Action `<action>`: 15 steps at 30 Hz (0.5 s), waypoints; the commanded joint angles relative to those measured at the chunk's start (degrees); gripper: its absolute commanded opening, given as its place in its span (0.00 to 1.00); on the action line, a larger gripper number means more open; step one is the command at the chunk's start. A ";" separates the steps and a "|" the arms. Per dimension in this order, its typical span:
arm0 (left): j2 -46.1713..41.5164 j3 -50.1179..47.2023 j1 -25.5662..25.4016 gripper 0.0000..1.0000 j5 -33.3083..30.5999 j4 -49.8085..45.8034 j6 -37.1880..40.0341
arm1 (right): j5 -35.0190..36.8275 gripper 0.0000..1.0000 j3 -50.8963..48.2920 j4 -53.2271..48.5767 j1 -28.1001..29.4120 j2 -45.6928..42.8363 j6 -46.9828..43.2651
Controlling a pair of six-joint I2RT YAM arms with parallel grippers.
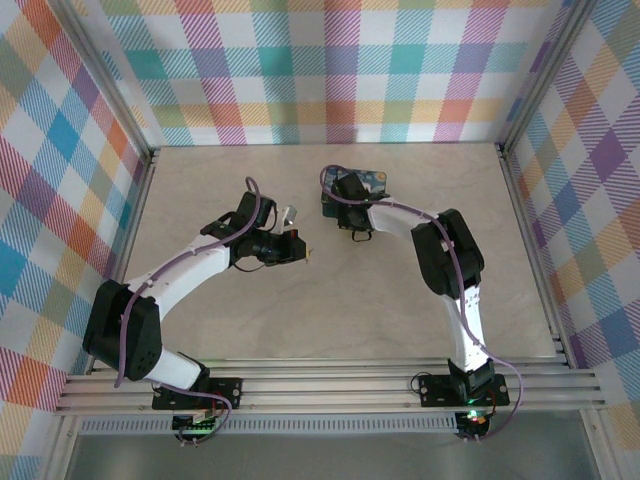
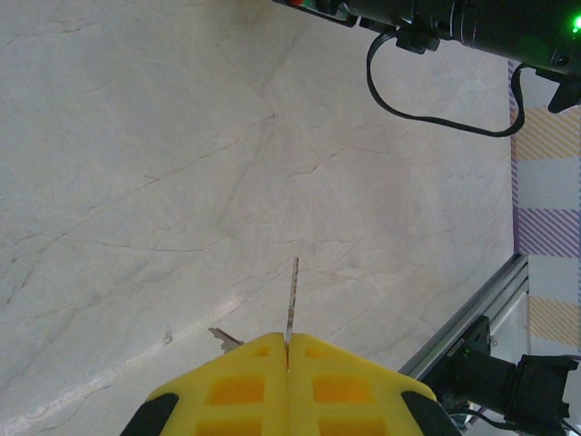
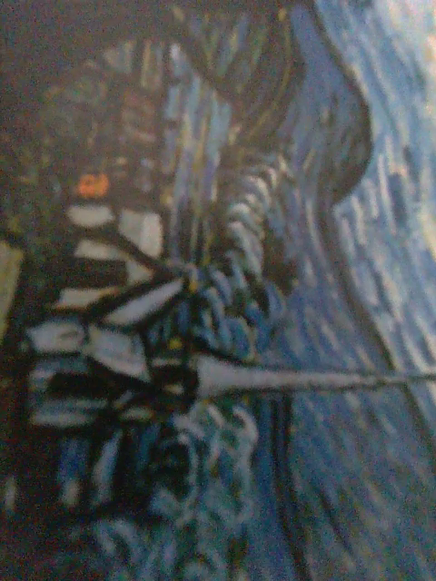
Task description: Unlock a padlock with a key
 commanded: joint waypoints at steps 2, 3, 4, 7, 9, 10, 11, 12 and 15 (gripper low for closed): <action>-1.22 -1.62 0.68 0.00 1.80 3.03 2.58 | -3.05 0.11 -1.71 -0.43 -0.73 -3.39 -3.35; -1.19 -1.87 0.42 0.00 2.92 4.15 3.48 | -3.89 0.08 -1.66 -1.29 -0.81 -3.74 -3.83; -1.17 -1.98 -0.11 0.00 3.07 5.02 4.38 | -4.81 0.05 -1.57 -2.41 -0.82 -4.04 -4.40; -2.01 -3.65 -1.86 0.00 2.82 10.79 6.15 | -7.30 0.00 -2.10 -5.10 -0.84 -5.40 -5.15; -2.52 -6.13 -2.60 0.00 1.82 15.74 5.70 | -8.76 0.00 -3.42 -6.26 -0.82 -6.89 -4.93; -2.63 -7.15 -2.81 0.00 1.67 17.99 5.50 | -9.39 0.00 -4.15 -6.57 -0.82 -7.70 -4.71; -2.70 -8.18 -3.21 0.00 1.06 20.06 5.37 | -10.16 0.00 -4.95 -7.03 -0.88 -8.45 -4.31; -2.75 -9.16 -3.59 0.00 0.49 22.04 5.30 | -11.22 0.00 -5.76 -7.58 -0.98 -9.28 -3.74; -2.14 -11.00 -4.58 0.00 -1.73 25.10 5.41 | -14.51 0.00 -7.72 -9.23 -1.34 -11.37 -1.90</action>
